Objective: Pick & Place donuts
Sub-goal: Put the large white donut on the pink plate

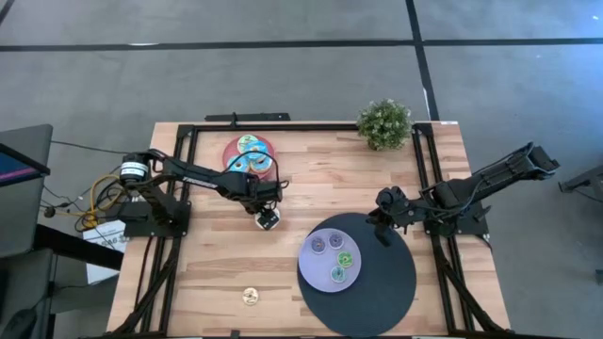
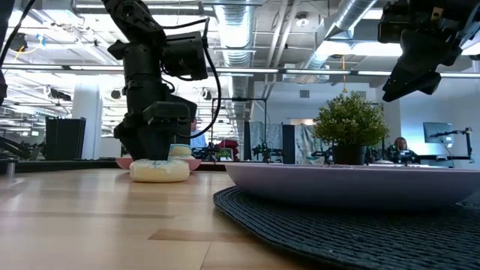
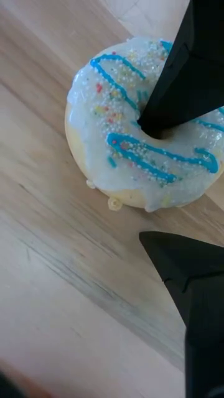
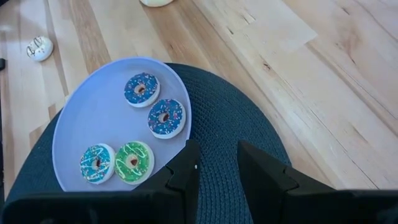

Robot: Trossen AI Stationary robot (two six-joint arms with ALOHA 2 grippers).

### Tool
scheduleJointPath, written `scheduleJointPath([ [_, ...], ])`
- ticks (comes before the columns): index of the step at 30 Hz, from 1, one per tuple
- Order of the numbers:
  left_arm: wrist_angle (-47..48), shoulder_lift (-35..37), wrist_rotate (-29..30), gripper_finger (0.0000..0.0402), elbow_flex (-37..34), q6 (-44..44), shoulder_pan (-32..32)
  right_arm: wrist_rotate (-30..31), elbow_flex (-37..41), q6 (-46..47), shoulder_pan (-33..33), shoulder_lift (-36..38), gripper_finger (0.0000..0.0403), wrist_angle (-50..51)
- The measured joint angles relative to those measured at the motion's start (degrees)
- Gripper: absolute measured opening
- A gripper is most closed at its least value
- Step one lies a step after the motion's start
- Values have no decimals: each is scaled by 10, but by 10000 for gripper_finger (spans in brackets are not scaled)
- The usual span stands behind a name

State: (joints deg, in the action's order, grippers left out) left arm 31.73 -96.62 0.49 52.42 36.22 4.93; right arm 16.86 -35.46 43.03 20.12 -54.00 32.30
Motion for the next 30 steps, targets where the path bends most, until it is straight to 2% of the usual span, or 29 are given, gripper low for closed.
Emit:
scheduleJointPath([
  [7, 6, 0, 7, 264, 0, 5, 0, 0, 0, 0, 0, 0, 98, 0],
  [15, 6, 0, -1, 195, 1, 12, 0, 0, 0, 0, 0, 0, 98, 0],
  [22, 7, 0, -4, 169, 1, 41, 4, 0, 0, 0, 0, 0, 98, 0],
  [30, 15, 3, -73, 161, 12, 49, 29, 0, 0, 0, 0, 0, 98, 0],
])
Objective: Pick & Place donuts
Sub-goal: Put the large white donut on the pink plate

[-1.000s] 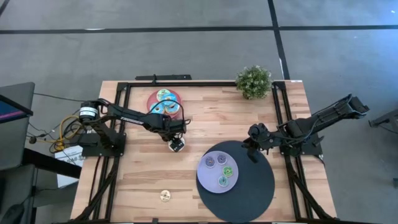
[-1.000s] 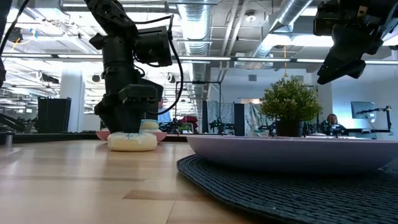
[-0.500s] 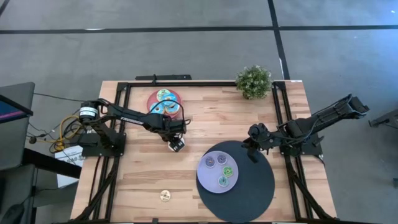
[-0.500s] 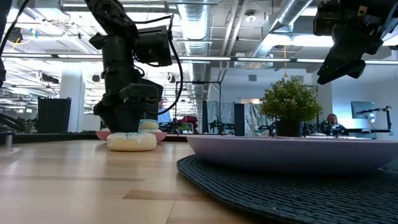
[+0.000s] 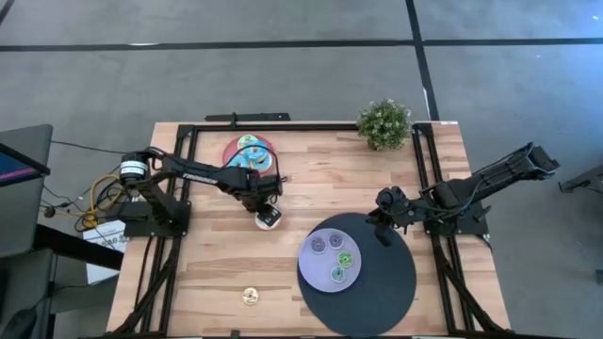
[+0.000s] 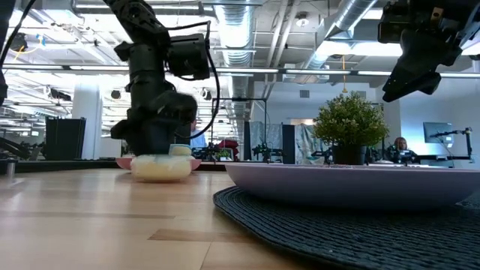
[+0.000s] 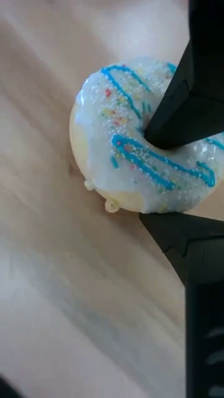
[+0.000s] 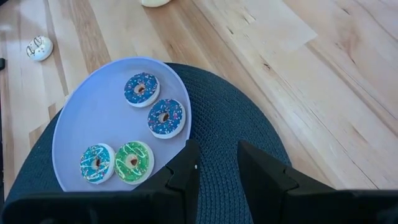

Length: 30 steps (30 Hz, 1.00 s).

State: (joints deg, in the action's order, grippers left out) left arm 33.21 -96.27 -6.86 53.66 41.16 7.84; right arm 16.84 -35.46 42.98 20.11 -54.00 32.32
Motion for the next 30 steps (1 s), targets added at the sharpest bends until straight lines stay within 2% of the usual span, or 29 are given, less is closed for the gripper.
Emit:
scheduleJointPath([
  [8, 32, 0, -19, 161, 45, -24, 21, 0, 0, 0, 0, 0, 98, 2],
  [15, 159, 0, -19, 161, 132, -105, 51, 0, 0, 0, 0, 0, 98, 2],
  [21, 251, 0, -14, 161, 221, -192, 111, 0, 0, 0, 0, 0, 98, 3],
  [30, 449, 2, 91, 161, 359, -361, 193, 0, 0, 1, 0, 0, 98, 1],
])
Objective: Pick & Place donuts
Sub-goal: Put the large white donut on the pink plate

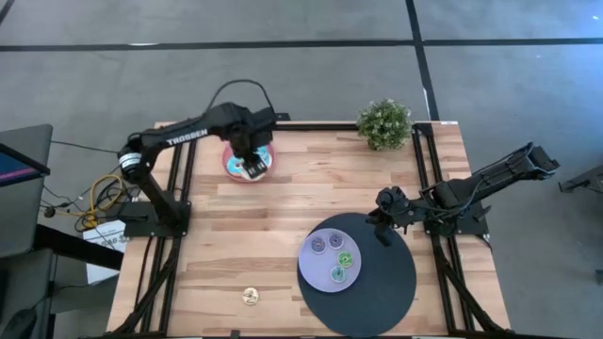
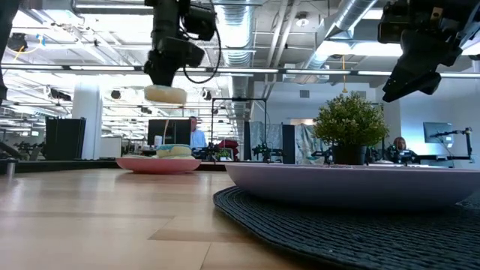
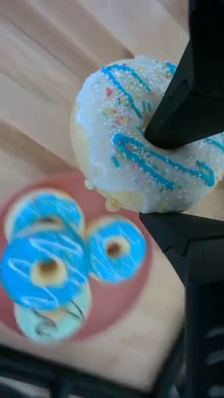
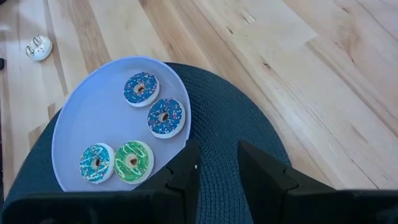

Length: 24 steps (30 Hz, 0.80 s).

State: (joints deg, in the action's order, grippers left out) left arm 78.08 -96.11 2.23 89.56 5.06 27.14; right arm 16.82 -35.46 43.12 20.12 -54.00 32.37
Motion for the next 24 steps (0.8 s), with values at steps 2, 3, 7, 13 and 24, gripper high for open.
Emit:
scheduleJointPath([
  [2, 21, 1, -1, 161, 4, -29, 21, 0, 0, 8, 0, 0, 98, -3],
  [3, 23, 3, -14, 161, 0, -42, 34, 0, 0, 15, 0, 0, 98, -3],
  [7, 2, 34, -71, 161, -41, -85, 93, 0, 0, 28, 0, 0, 98, -3],
  [13, -99, 114, -69, 161, -162, -86, 175, 6, 0, 54, -2, 0, 98, 4],
  [24, -251, 120, -30, 161, -282, -64, 227, 14, 0, 54, -57, 0, 98, 2],
])
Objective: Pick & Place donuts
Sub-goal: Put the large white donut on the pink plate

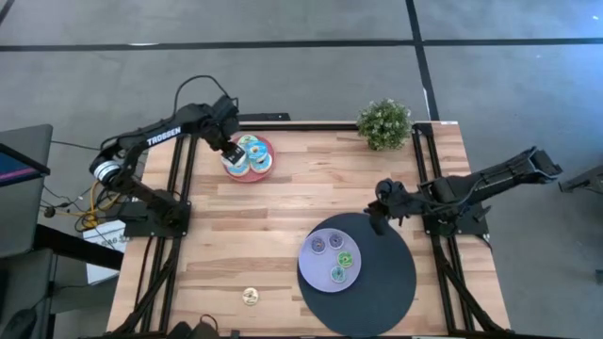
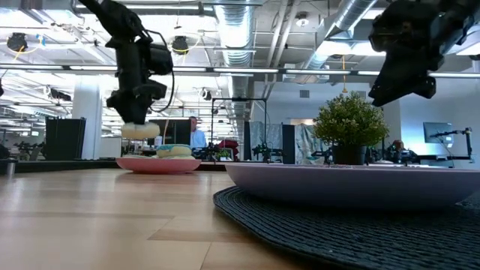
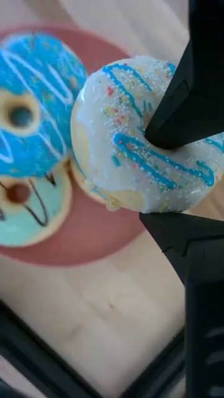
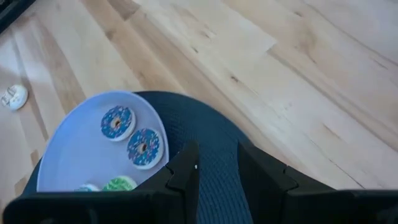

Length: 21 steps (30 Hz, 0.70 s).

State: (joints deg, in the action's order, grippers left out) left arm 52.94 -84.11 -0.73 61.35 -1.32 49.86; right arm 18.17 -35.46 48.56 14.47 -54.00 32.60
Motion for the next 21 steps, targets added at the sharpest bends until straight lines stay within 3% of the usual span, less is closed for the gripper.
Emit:
scheduleJointPath([
  [13, -7, -72, 6, 161, -8, 10, 3, -2, 0, 0, -19, 0, 98, -18],
  [21, -19, -75, 10, 163, -8, 21, 4, -2, 0, 0, -19, 0, 98, -18],
])
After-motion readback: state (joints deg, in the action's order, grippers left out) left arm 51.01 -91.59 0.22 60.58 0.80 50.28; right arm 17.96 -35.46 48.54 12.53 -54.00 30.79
